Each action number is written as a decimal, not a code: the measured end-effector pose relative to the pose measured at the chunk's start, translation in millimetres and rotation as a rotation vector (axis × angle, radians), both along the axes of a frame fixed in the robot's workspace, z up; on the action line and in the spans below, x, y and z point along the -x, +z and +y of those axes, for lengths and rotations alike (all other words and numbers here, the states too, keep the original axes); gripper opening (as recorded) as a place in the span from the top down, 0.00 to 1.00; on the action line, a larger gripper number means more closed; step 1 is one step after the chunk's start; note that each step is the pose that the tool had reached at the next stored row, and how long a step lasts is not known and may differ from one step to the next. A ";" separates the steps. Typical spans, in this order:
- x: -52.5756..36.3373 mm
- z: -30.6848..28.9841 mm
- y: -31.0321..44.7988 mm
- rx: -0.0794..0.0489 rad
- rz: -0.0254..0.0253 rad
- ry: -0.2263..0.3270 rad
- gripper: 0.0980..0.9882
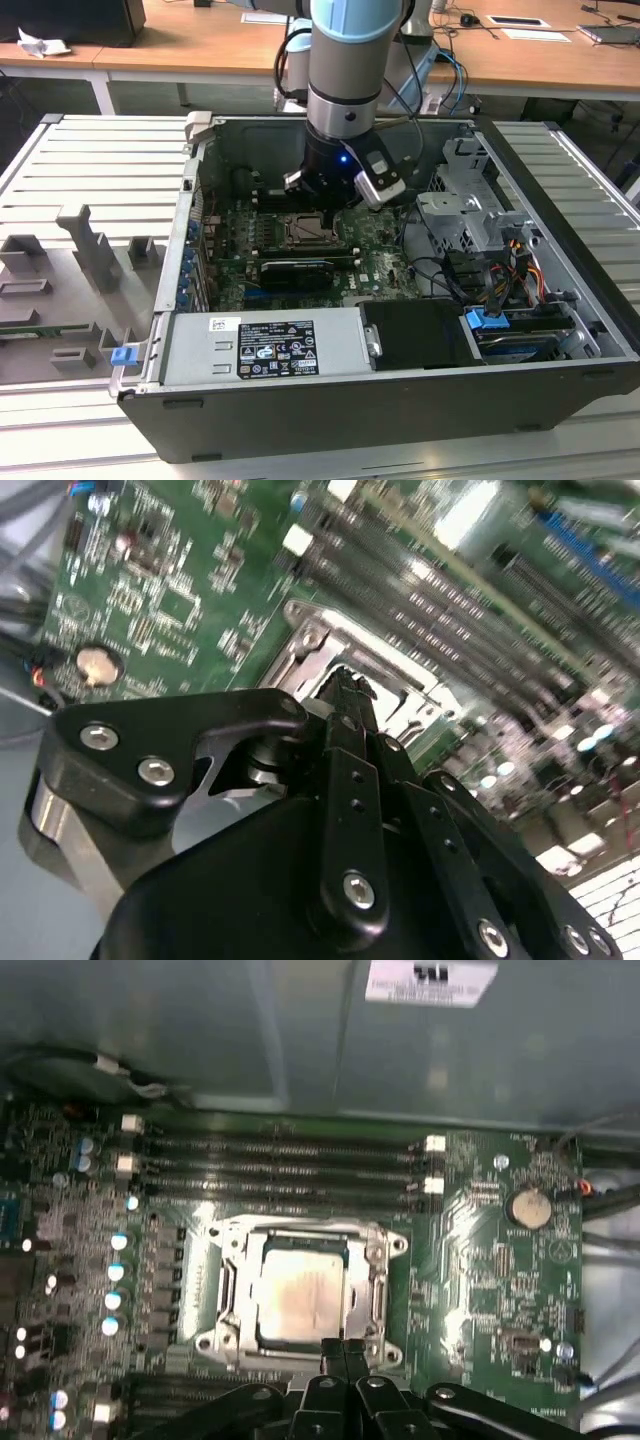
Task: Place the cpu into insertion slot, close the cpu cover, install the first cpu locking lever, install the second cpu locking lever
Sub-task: 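Install the second cpu locking lever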
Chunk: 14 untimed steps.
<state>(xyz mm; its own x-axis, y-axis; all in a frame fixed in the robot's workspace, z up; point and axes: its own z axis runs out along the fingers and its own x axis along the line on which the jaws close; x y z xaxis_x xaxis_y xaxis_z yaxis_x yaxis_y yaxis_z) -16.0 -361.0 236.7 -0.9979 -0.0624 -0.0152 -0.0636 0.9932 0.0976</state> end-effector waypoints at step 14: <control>22.8 -16.9 -5.2 -0.049 0.0010 0.019 0.99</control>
